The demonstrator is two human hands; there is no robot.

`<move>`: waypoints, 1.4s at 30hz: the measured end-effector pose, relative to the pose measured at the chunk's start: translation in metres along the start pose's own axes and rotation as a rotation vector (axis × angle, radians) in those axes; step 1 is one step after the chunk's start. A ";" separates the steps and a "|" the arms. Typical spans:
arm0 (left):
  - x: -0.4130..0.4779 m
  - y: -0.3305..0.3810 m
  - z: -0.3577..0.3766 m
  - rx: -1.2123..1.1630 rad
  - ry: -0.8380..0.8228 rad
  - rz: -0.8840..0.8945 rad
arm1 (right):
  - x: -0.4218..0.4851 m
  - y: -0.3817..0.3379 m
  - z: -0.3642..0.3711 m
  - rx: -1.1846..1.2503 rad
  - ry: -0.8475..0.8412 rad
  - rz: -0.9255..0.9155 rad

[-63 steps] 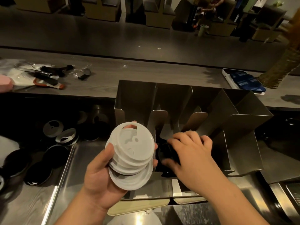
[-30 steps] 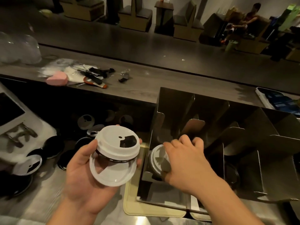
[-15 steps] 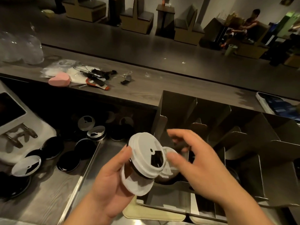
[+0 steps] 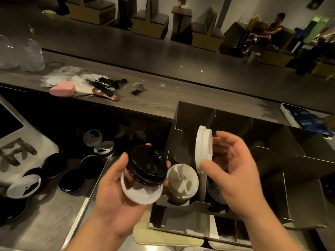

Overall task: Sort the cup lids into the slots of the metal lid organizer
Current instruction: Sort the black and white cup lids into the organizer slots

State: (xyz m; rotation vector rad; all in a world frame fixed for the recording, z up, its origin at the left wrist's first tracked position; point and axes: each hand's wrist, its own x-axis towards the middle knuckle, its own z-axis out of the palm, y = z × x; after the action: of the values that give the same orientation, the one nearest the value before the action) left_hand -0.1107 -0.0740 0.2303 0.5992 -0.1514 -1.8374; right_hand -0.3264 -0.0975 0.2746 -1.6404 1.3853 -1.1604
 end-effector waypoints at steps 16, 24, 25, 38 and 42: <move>0.001 0.004 -0.014 -0.193 -0.119 -0.109 | 0.003 0.020 0.035 -1.088 -0.449 -0.044; 0.002 -0.004 -0.008 -0.100 -0.169 -0.119 | 0.002 0.024 0.033 -1.157 -0.445 -0.070; 0.002 -0.005 -0.008 -0.067 -0.159 -0.114 | 0.001 0.024 0.031 -1.103 -0.405 -0.092; 0.009 -0.062 0.053 0.207 -0.154 -0.187 | -0.037 -0.001 -0.024 -0.260 -0.128 0.008; 0.018 -0.091 0.075 0.294 -0.180 -0.199 | -0.047 0.010 -0.055 -0.279 -0.075 -0.014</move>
State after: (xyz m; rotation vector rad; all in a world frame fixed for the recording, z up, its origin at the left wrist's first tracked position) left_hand -0.2277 -0.0726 0.2533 0.6694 -0.5042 -2.0802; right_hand -0.3829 -0.0507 0.2766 -1.8684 1.5438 -0.9345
